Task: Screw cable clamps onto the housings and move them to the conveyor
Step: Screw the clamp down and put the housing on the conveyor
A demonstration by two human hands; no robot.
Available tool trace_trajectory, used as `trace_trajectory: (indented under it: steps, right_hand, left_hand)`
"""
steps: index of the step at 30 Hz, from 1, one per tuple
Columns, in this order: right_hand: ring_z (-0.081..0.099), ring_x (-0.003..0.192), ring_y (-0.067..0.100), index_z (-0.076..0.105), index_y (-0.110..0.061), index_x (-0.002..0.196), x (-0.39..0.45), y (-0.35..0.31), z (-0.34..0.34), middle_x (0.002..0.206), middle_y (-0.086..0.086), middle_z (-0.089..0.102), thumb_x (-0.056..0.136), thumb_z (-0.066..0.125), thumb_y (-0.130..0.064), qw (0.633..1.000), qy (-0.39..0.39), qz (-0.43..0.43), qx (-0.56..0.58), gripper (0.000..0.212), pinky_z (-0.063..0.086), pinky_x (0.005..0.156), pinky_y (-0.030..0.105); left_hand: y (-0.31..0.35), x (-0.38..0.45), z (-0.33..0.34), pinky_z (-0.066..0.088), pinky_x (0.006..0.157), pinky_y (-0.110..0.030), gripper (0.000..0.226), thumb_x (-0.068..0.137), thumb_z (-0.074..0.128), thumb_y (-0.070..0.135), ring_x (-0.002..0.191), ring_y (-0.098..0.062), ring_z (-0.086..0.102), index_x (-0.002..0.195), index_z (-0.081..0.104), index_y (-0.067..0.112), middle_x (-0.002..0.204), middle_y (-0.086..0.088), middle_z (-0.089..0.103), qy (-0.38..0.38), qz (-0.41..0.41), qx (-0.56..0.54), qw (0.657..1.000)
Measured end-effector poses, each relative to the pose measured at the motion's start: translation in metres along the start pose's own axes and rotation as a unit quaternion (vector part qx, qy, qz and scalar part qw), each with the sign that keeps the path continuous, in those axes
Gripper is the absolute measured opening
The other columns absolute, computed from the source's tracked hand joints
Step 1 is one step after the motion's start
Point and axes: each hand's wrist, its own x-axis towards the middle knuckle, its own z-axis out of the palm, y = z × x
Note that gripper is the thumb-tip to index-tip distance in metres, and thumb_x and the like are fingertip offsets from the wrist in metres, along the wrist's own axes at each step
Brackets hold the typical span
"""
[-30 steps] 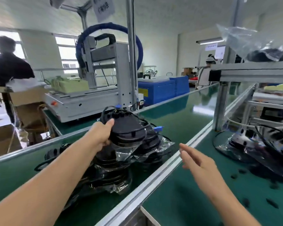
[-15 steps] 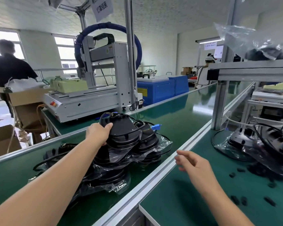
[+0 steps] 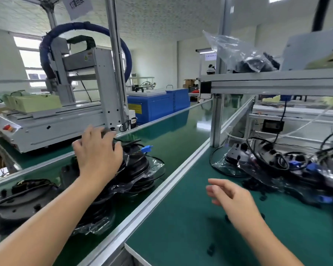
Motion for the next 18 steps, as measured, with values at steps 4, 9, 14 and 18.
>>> trace_trajectory:
  steps: [4, 9, 14, 18]
  right_hand:
    - [0.070, 0.085, 0.001, 0.070, -0.025, 0.098, -0.021, 0.011, -0.082, 0.087, -0.011, 0.075, 0.095, 0.055, -0.007, 0.997, 0.066, 0.015, -0.044, 0.024, 0.054, 0.067, 0.014]
    - [0.071, 0.081, 0.008, 0.070, -0.017, 0.098, -0.034, 0.022, -0.149, 0.083, -0.006, 0.076, 0.095, 0.053, -0.002, 0.986, 0.158, 0.034, -0.049, 0.023, 0.057, 0.068, 0.019]
    - [0.070, 0.082, 0.012, 0.070, -0.022, 0.093, -0.032, 0.028, -0.165, 0.082, -0.006, 0.075, 0.094, 0.053, -0.005, 0.978, 0.197, 0.039, -0.053, 0.024, 0.055, 0.074, 0.027]
    - [0.069, 0.078, 0.005, 0.070, -0.026, 0.091, -0.032, 0.029, -0.168, 0.082, -0.011, 0.074, 0.094, 0.053, -0.007, 0.974, 0.212, 0.044, -0.068, 0.025, 0.056, 0.074, 0.025]
  left_hand:
    - [0.095, -0.020, 0.018, 0.036, 0.092, -0.043, 0.019, 0.087, 0.061, 0.025, 0.116, -0.029, 0.053, 0.097, 0.075, 0.018, 0.108, -0.004, 0.066, -0.039, 0.118, -0.137, 0.983]
    - [0.225, -0.029, 0.065, 0.042, 0.066, -0.027, 0.021, 0.093, 0.055, 0.033, 0.082, -0.024, 0.058, 0.078, 0.066, 0.023, 0.072, 0.005, 0.062, -0.296, 0.079, -0.323, 0.895]
    - [0.329, -0.025, 0.121, 0.047, 0.077, -0.033, 0.057, 0.078, 0.063, 0.065, 0.084, -0.016, 0.059, 0.105, 0.057, 0.016, 0.097, 0.001, 0.060, -0.450, -0.107, -0.455, 0.761]
    - [0.375, -0.018, 0.159, 0.051, 0.076, -0.037, 0.092, 0.068, 0.080, 0.053, 0.097, -0.029, 0.060, 0.135, 0.045, 0.001, 0.115, -0.011, 0.060, -0.467, -0.198, -0.424, 0.750]
